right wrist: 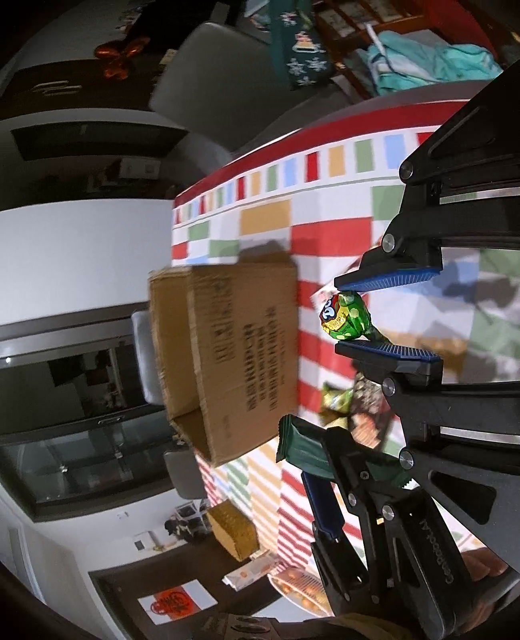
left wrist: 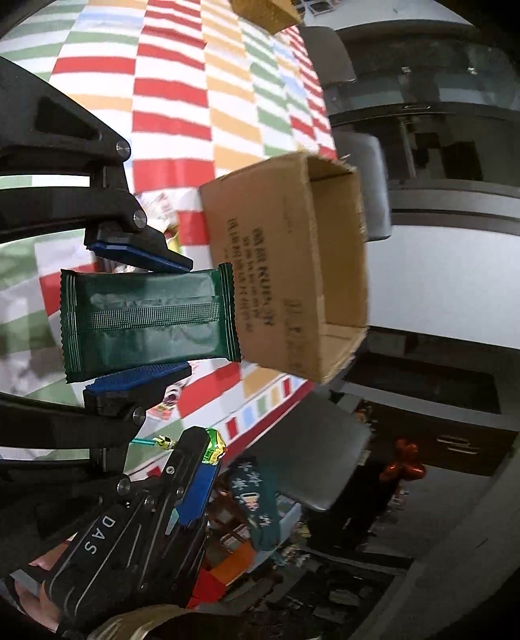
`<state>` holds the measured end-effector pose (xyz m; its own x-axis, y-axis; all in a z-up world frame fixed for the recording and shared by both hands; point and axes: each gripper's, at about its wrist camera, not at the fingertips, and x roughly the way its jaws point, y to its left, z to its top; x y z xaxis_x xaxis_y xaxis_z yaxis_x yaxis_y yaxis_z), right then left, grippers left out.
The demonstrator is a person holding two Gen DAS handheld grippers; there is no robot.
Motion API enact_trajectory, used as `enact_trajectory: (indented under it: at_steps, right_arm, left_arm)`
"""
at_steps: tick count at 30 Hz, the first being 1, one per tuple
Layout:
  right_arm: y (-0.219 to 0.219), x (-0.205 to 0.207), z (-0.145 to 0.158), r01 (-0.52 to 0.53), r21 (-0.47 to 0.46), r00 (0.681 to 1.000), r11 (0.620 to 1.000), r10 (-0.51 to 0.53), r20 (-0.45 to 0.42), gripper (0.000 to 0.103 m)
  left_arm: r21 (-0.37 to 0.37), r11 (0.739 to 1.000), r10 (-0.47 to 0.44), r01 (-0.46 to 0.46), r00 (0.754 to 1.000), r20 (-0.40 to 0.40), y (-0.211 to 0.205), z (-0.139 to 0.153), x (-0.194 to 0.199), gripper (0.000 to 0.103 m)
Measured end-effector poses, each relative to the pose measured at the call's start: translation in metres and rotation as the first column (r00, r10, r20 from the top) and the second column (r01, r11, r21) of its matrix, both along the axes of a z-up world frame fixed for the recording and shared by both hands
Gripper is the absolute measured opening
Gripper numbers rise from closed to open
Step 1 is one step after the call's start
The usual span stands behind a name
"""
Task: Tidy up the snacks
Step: 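Carry both snacks over the box and open both grippers to drop them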
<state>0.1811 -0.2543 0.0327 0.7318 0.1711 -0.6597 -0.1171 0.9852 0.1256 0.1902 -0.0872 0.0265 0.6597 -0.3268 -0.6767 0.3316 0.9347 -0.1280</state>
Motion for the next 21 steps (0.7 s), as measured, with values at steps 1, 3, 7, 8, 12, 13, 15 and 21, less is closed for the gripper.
enact_trajectory:
  at_steps: [1, 3, 7, 8, 12, 13, 15, 21]
  right_arm:
    - [0.003, 0.001, 0.005, -0.004, -0.001, 1.000, 1.000, 0.004, 0.013, 0.026]
    - [0.009, 0.005, 0.015, -0.012, -0.003, 0.999, 1.000, 0.012, 0.033, 0.026]
    - [0.021, 0.014, 0.037, -0.029, -0.007, 0.996, 1.000, 0.030, 0.081, 0.026]
    - [0.023, 0.016, 0.039, -0.034, -0.008, 0.995, 0.999, 0.034, 0.089, 0.026]
    - [0.035, 0.027, 0.055, -0.049, -0.030, 0.991, 0.998, 0.052, 0.121, 0.026]
    - [0.039, 0.030, 0.059, -0.055, -0.034, 0.990, 0.998, 0.059, 0.129, 0.026]
    - [0.043, 0.037, 0.065, -0.065, -0.040, 0.987, 0.997, 0.070, 0.141, 0.026]
    - [0.053, 0.063, 0.083, -0.082, -0.040, 0.982, 0.996, 0.087, 0.166, 0.026]
  left_arm:
    - [-0.002, 1.000, 0.003, -0.003, 1.000, 0.012, 0.003, 0.005, 0.001, 0.044]
    - [-0.007, 1.000, 0.014, -0.013, 0.999, 0.035, 0.009, 0.015, 0.004, 0.044]
    - [-0.009, 0.999, 0.033, -0.032, 0.996, 0.082, 0.021, 0.033, 0.010, 0.044]
    - [-0.008, 0.999, 0.036, -0.036, 0.995, 0.091, 0.024, 0.037, 0.013, 0.044]
    - [0.000, 0.999, 0.050, -0.051, 0.989, 0.137, 0.033, 0.053, 0.021, 0.044]
    - [0.003, 0.999, 0.052, -0.053, 0.988, 0.147, 0.035, 0.056, 0.023, 0.044]
    - [0.010, 0.998, 0.059, -0.062, 0.984, 0.166, 0.039, 0.064, 0.029, 0.044]
    - [0.007, 0.997, 0.070, -0.073, 0.981, 0.183, 0.049, 0.078, 0.056, 0.044]
